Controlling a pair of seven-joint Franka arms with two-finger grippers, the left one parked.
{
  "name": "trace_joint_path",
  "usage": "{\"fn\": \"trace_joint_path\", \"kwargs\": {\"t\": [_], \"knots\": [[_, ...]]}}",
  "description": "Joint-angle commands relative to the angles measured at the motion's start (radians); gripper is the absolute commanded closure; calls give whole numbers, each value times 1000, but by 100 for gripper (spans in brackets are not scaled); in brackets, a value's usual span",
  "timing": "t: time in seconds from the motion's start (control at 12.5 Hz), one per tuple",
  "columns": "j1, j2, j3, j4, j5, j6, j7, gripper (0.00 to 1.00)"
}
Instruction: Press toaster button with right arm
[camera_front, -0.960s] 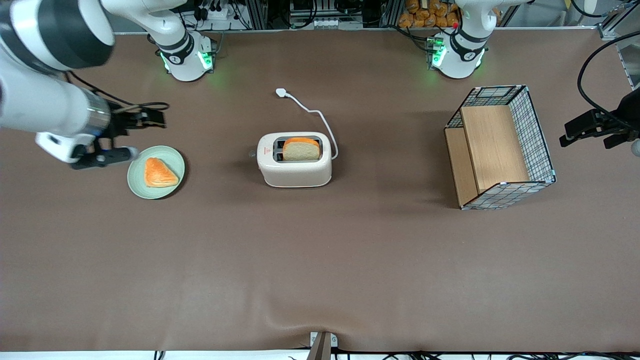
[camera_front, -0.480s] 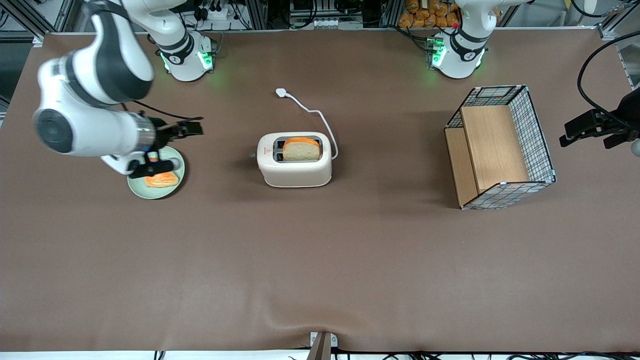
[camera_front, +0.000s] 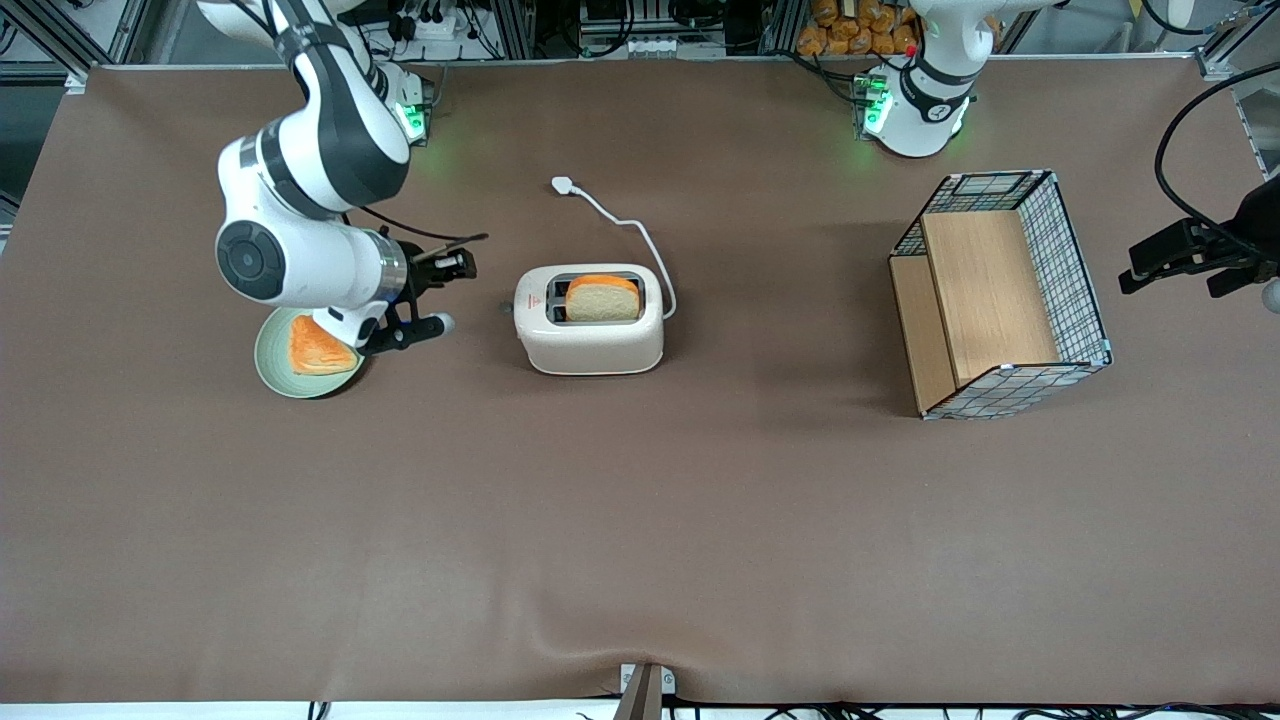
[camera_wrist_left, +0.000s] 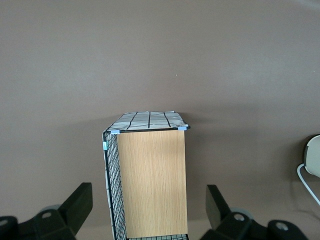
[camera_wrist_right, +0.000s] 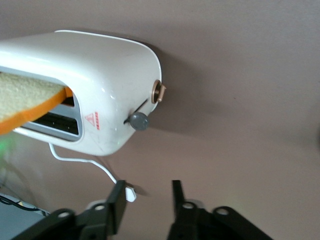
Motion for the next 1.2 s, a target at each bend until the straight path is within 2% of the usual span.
{"fn": "trace_joint_path", "kwargs": {"t": [0.0,0.24,0.48,1.12], "knots": [[35,6,-9,-53,56,95,-6,100],[38,30,-9,-63,104,128,-6,100],[69,52,-8,-102,151,224,-8,100],[63,150,-8,-110,174,309,-20,100]]}}
